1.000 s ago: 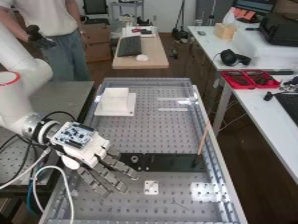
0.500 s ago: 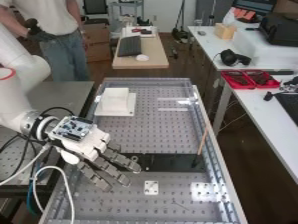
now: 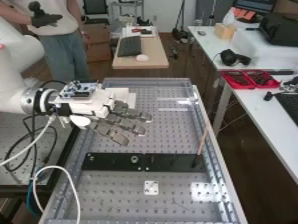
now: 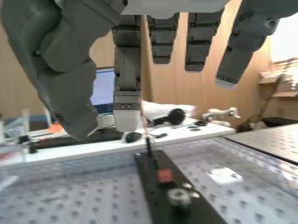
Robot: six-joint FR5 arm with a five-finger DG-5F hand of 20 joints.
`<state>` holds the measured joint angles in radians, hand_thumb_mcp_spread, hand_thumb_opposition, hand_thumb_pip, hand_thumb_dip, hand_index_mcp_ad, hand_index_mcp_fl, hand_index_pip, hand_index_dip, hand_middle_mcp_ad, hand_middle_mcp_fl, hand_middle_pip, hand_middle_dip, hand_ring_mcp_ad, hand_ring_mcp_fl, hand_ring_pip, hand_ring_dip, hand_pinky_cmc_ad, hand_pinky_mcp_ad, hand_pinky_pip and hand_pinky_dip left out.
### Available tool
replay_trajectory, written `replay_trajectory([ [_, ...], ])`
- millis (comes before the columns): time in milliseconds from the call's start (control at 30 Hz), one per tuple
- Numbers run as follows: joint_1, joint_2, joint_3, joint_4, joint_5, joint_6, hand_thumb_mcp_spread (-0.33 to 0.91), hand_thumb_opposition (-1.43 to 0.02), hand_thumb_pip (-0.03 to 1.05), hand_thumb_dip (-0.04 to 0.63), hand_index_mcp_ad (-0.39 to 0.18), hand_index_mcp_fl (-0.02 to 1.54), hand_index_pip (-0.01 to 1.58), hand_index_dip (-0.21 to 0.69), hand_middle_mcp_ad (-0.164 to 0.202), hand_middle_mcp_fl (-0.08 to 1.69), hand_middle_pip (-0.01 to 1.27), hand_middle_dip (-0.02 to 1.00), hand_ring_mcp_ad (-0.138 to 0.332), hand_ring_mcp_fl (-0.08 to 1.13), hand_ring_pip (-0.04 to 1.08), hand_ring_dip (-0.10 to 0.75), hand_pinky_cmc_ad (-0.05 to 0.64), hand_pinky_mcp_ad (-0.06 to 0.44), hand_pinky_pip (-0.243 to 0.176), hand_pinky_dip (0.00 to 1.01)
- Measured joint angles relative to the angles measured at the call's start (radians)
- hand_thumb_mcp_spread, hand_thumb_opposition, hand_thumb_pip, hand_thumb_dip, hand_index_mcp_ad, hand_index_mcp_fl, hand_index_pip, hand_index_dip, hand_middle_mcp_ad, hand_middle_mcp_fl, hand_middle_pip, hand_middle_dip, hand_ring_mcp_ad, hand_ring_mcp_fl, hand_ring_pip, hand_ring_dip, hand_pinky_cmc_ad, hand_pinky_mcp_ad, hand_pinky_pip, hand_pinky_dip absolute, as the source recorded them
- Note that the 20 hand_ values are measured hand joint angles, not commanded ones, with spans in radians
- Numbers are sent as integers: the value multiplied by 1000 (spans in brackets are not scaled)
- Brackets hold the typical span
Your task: Grab the larger nut and place it in the white container
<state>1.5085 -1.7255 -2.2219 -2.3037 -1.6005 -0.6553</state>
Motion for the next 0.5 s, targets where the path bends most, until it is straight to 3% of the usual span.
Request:
replay_trajectory([
  [267,50,11,52,-75,-206,69,319,-798,738,164,-47,368,1541,110,72,-12,124,134,147,0,243,28,316,276,-108,737],
  [500,79,-40,97,-139,-368,101,319,-798,738,164,-47,368,1541,112,72,-12,124,136,147,0,230,37,316,276,-105,719],
])
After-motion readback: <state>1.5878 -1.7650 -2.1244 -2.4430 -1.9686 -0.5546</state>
